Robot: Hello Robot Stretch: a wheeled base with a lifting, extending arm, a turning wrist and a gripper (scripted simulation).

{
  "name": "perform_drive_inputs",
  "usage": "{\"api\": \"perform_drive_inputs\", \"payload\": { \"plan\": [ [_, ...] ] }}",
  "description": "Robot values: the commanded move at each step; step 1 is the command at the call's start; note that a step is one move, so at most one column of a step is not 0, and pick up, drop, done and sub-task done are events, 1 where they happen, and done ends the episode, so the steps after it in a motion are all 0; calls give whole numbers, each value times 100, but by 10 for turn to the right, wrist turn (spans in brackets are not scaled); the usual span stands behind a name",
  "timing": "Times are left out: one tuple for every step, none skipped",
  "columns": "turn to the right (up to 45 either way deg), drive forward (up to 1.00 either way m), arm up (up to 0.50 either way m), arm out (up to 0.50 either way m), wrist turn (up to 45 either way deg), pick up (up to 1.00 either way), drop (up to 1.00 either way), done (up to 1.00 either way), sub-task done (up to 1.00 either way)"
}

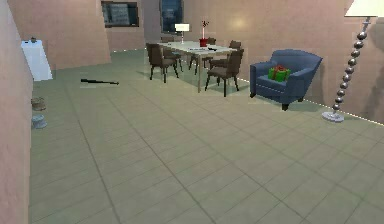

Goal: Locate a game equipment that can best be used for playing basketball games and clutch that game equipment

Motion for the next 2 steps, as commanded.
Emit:
{"api": "perform_drive_inputs", "payload": {
  "plan": [
    [-90,0,0,0,0,0,0,0,0],
    [0,0,20,0,0,0,0,0,0]
  ]
}}
